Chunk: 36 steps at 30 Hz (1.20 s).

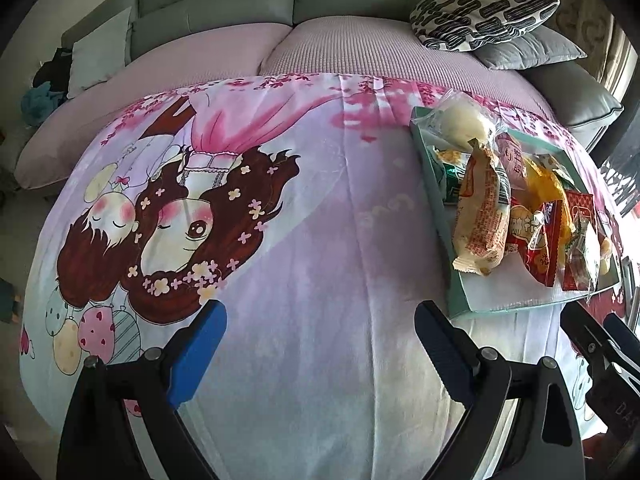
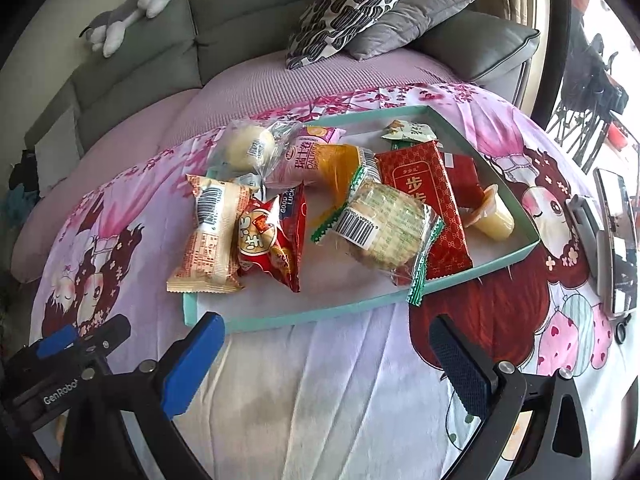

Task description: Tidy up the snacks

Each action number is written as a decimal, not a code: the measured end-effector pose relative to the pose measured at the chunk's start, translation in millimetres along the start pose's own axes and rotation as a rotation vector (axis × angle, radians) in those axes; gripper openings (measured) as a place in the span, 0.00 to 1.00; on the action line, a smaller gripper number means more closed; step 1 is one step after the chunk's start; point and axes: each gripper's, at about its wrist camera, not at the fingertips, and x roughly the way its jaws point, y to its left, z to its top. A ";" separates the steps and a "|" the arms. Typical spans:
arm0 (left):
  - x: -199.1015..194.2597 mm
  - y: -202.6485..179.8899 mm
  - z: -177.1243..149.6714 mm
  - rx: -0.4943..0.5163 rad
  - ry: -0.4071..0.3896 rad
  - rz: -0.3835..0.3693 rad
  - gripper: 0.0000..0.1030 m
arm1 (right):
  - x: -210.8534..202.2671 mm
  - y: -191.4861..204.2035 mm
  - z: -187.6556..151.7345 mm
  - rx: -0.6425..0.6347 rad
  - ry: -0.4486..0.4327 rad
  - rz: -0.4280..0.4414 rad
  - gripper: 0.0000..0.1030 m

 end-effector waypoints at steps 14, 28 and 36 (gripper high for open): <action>5.9 -0.6 -0.8 -0.003 0.020 0.009 0.92 | -0.9 -1.6 -1.3 0.004 0.003 0.016 1.00; 8.6 2.8 -1.0 -0.017 0.030 0.022 0.92 | 0.2 -1.5 -2.2 0.000 0.011 0.017 1.00; 5.7 3.3 -1.8 -0.021 0.012 0.045 0.92 | 1.0 -2.1 -2.5 -0.001 0.013 0.017 1.00</action>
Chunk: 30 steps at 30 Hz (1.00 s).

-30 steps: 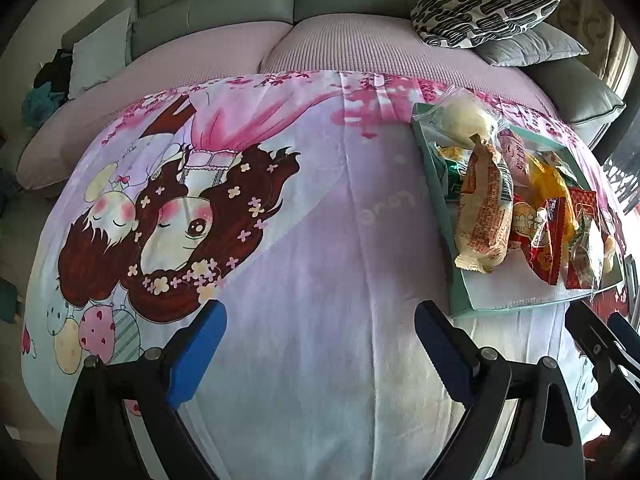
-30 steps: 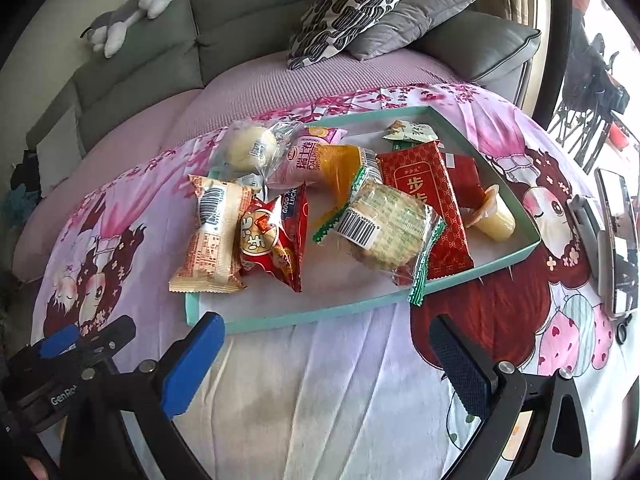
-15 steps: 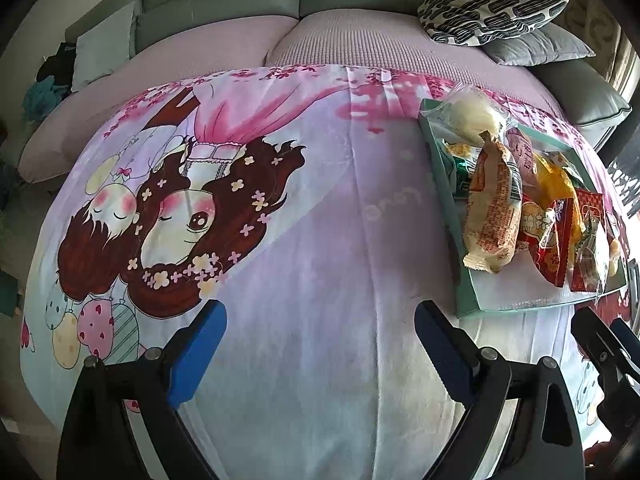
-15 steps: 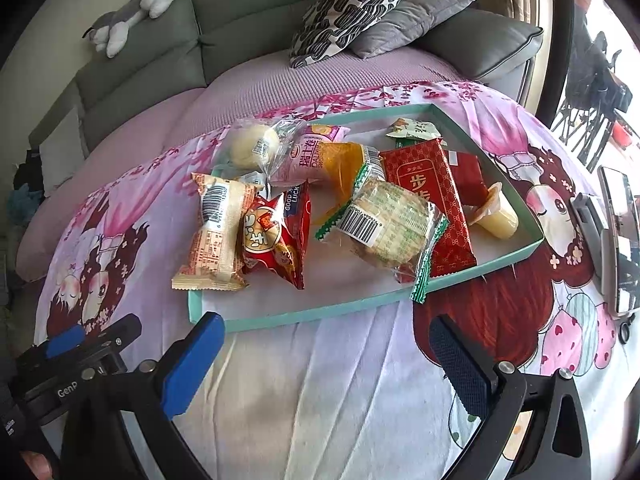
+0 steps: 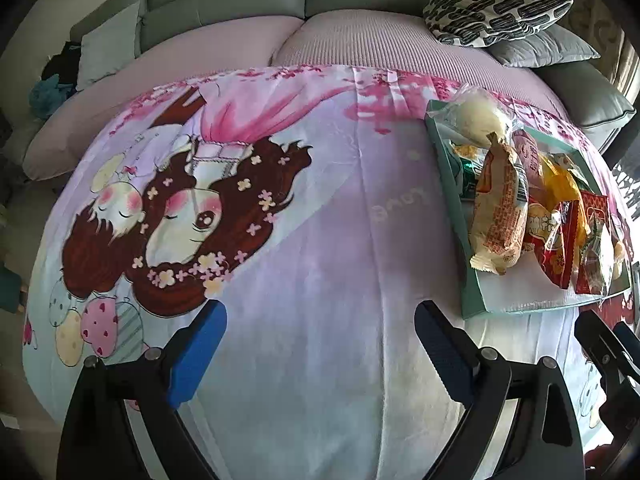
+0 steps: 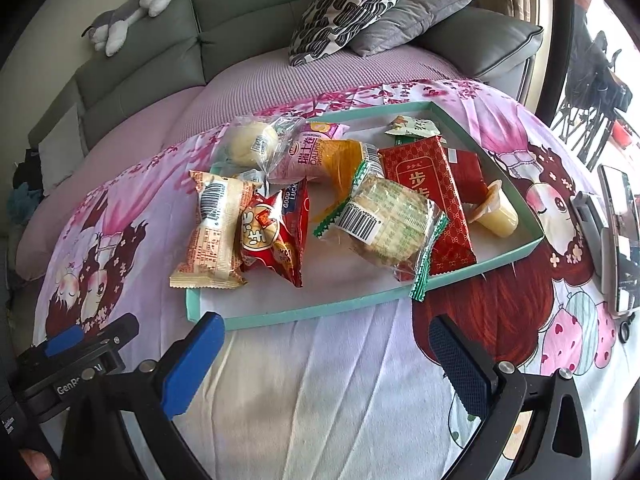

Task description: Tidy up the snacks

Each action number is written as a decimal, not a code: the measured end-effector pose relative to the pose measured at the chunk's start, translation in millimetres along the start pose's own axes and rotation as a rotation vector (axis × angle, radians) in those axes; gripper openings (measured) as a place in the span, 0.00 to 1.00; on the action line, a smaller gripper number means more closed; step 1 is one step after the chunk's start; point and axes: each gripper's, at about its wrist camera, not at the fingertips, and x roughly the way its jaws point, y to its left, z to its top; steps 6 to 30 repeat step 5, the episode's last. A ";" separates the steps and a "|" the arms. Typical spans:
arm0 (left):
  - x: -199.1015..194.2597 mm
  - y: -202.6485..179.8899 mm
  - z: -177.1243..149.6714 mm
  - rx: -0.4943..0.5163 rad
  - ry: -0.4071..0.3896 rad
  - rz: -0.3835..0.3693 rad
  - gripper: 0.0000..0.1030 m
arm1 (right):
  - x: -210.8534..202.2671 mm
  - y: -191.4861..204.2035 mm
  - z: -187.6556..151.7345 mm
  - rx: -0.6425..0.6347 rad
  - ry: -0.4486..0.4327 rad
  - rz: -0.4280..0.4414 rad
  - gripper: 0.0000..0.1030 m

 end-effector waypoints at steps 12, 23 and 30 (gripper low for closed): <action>-1.2 0.7 1.1 0.001 -0.008 -0.002 0.92 | 0.0 -0.2 0.0 0.002 -0.001 -0.001 1.00; -1.2 0.7 1.1 0.001 -0.008 -0.002 0.92 | 0.0 -0.2 0.0 0.002 -0.001 -0.001 1.00; -1.2 0.7 1.1 0.001 -0.008 -0.002 0.92 | 0.0 -0.2 0.0 0.002 -0.001 -0.001 1.00</action>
